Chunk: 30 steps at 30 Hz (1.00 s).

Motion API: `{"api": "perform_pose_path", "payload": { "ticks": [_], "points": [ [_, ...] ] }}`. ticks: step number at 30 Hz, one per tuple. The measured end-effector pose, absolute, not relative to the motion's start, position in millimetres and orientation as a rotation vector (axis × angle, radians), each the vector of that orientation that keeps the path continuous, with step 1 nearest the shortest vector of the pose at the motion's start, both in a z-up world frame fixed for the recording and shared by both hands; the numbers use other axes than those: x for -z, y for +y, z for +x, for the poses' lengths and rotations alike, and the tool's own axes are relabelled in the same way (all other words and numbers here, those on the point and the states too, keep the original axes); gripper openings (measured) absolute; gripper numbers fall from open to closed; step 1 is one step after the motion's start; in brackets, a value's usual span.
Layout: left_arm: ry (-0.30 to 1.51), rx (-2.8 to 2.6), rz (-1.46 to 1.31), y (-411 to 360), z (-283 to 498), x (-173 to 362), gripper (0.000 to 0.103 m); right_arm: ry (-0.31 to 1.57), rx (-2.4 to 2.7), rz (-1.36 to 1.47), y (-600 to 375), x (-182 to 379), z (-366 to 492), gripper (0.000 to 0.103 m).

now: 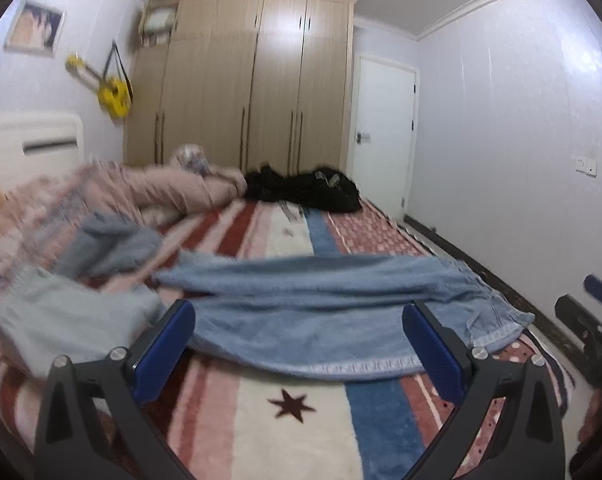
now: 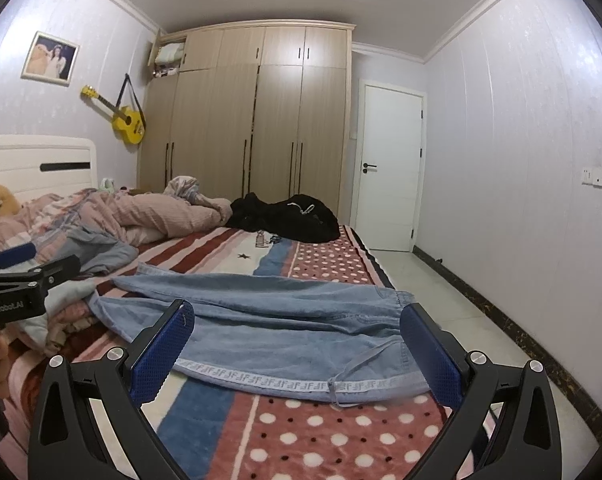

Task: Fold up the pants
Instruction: 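Grasp the jeans hem with the left tool while the right tool grasps the waistband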

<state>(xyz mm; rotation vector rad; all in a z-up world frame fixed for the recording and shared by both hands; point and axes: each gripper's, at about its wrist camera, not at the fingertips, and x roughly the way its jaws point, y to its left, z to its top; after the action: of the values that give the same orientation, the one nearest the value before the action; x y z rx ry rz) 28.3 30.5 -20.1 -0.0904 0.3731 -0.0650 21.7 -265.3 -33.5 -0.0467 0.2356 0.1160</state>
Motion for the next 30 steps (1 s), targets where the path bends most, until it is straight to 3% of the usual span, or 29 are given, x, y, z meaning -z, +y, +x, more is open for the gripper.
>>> {"api": "perform_pose_path", "payload": {
  "ticks": [7,19,25,27,30],
  "points": [
    [0.607,0.037,-0.256,62,81,83,0.102,0.401,-0.154,0.031,-287,84,70,0.103],
    [0.794,-0.036,-0.364,81,157,163,0.102,0.587,-0.166,0.303,-346,168,134,0.103],
    [0.787,-0.155,-0.366,103,193,173,0.085,0.634,-0.126,0.364,-369,186,154,0.103],
    [0.795,-0.183,-0.364,110,204,175,0.067,0.643,-0.097,0.396,-380,189,160,0.103],
    [0.803,-0.217,-0.340,116,214,175,0.047,0.656,-0.089,0.481,-401,194,172,0.103]
  ]
}}
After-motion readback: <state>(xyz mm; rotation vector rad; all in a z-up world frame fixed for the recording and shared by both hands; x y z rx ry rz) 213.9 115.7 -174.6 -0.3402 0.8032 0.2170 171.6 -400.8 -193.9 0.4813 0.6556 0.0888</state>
